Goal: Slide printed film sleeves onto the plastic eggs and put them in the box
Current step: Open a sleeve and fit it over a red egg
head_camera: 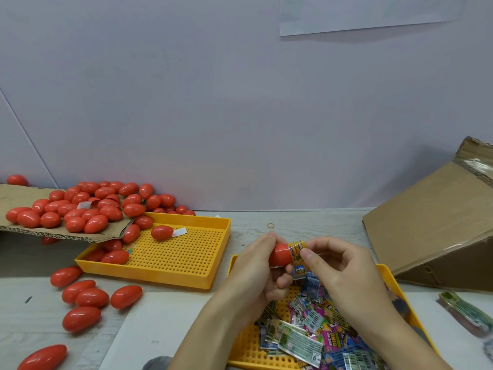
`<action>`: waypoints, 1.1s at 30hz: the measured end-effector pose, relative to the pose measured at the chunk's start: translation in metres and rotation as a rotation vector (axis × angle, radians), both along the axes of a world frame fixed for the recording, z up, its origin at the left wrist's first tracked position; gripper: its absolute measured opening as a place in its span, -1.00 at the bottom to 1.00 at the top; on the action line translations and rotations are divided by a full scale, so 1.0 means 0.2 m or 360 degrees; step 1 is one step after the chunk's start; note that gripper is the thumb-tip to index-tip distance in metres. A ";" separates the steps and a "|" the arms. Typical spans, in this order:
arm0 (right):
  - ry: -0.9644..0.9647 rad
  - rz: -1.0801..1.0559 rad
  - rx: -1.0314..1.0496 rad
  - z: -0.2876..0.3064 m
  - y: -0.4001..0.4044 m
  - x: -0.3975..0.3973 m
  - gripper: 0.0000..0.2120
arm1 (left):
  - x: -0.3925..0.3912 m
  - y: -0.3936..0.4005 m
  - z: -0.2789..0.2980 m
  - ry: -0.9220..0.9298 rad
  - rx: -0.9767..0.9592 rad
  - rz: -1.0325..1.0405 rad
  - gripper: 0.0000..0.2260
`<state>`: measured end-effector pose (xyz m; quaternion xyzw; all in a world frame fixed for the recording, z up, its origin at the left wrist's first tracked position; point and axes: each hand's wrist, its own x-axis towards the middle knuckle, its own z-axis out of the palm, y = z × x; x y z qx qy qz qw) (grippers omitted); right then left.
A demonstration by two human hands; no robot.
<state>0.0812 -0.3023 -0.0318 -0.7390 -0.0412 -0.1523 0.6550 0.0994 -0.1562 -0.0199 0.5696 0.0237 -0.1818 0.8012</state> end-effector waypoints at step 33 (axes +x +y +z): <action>-0.0084 -0.0184 -0.0188 -0.01 -0.02 0.01 -0.91 | 0.00 0.01 -0.07 -0.0513 0.0311 -0.0168 -0.79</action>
